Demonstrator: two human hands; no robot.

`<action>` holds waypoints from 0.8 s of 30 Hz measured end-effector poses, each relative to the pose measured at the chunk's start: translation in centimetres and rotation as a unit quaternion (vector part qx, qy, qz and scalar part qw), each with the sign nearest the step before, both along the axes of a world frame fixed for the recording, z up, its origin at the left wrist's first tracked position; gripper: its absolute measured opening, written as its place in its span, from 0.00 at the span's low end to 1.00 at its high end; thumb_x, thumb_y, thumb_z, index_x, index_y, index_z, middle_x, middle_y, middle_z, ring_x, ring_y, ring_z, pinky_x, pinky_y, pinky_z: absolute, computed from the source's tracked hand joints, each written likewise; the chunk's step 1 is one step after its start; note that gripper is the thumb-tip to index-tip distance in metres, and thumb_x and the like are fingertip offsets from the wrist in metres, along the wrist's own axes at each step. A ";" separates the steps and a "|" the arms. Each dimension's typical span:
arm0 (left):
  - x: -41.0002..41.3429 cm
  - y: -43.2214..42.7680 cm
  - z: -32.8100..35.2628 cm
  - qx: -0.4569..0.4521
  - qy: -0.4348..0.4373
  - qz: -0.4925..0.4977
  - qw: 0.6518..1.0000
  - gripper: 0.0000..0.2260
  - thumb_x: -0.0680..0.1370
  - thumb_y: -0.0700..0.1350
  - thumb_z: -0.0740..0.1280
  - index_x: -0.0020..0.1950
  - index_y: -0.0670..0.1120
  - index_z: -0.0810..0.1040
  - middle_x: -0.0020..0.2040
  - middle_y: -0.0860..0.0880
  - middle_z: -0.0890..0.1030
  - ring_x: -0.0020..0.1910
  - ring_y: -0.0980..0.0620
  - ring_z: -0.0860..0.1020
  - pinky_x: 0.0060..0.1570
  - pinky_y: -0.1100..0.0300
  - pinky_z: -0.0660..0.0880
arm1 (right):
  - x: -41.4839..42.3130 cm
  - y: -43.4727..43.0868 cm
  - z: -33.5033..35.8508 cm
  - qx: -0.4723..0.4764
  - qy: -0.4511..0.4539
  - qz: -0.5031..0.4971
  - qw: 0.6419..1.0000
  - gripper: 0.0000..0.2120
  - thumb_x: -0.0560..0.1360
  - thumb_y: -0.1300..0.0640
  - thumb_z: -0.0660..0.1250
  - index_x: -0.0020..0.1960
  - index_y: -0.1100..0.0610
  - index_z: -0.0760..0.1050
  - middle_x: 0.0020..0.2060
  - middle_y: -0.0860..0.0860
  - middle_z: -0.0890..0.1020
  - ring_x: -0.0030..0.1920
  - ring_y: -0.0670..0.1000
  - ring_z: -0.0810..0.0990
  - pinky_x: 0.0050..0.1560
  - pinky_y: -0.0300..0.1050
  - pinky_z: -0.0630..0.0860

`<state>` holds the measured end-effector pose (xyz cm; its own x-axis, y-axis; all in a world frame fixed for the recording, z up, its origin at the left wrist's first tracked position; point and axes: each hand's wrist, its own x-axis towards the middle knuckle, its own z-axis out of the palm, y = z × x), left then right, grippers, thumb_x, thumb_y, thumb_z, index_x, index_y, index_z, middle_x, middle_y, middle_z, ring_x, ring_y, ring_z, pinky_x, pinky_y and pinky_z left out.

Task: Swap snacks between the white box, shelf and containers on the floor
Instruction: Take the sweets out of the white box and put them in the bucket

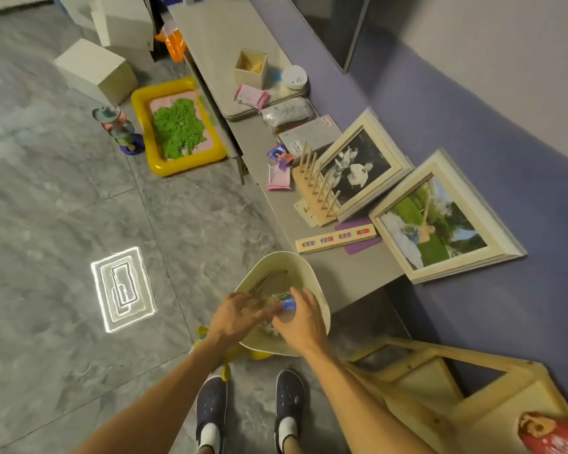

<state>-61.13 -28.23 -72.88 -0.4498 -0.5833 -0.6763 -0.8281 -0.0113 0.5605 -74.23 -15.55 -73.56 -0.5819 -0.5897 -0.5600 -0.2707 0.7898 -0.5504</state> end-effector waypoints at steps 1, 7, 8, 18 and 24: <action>0.2 -0.3 0.9 -0.011 -0.010 -0.005 1.000 0.45 0.61 0.77 0.71 0.70 0.49 0.82 0.67 0.55 0.74 0.62 0.53 0.77 0.69 0.53 0.74 | -0.1 0.0 1.1 0.001 0.007 0.003 1.000 0.42 0.74 0.42 0.76 0.83 0.51 0.64 0.83 0.52 0.61 0.83 0.53 0.58 0.80 0.51 0.62; 0.1 -2.7 10.2 -0.142 0.006 -0.088 0.986 0.39 0.73 0.73 0.67 0.78 0.53 0.74 0.77 0.51 0.72 0.76 0.45 0.71 0.77 0.41 0.64 | -1.9 -0.9 10.5 -0.029 0.080 0.035 0.996 0.47 0.72 0.31 0.69 0.83 0.51 0.60 0.81 0.50 0.64 0.81 0.54 0.63 0.76 0.53 0.71; -0.1 -3.3 12.6 -0.182 0.017 -0.096 0.978 0.39 0.74 0.73 0.67 0.79 0.53 0.72 0.78 0.51 0.71 0.76 0.46 0.70 0.78 0.42 0.63 | -2.4 -1.2 12.6 -0.039 0.099 0.041 0.994 0.48 0.70 0.28 0.67 0.83 0.51 0.59 0.81 0.50 0.64 0.81 0.55 0.63 0.76 0.53 0.71; -2.3 -6.7 37.0 -0.435 0.084 -0.123 0.888 0.42 0.75 0.76 0.58 0.81 0.51 0.67 0.78 0.48 0.71 0.77 0.47 0.70 0.78 0.45 0.65 | -7.4 -3.6 38.0 -0.122 0.302 0.040 0.945 0.51 0.73 0.25 0.65 0.82 0.59 0.61 0.80 0.57 0.65 0.80 0.58 0.62 0.79 0.53 0.66; -3.8 -8.1 46.4 -0.476 0.109 -0.134 0.863 0.45 0.75 0.80 0.53 0.83 0.53 0.64 0.81 0.48 0.68 0.79 0.45 0.67 0.79 0.42 0.62 | -7.8 -1.4 47.7 -0.125 0.320 -0.033 0.939 0.51 0.75 0.25 0.65 0.85 0.54 0.53 0.84 0.55 0.58 0.84 0.58 0.57 0.79 0.56 0.67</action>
<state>-64.92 -36.29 -26.47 -0.7102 -0.6836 0.1685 -0.6038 0.7144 0.3536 -81.98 -16.98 -25.82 -0.7924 -0.6063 0.0669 -0.5631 0.6850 -0.4622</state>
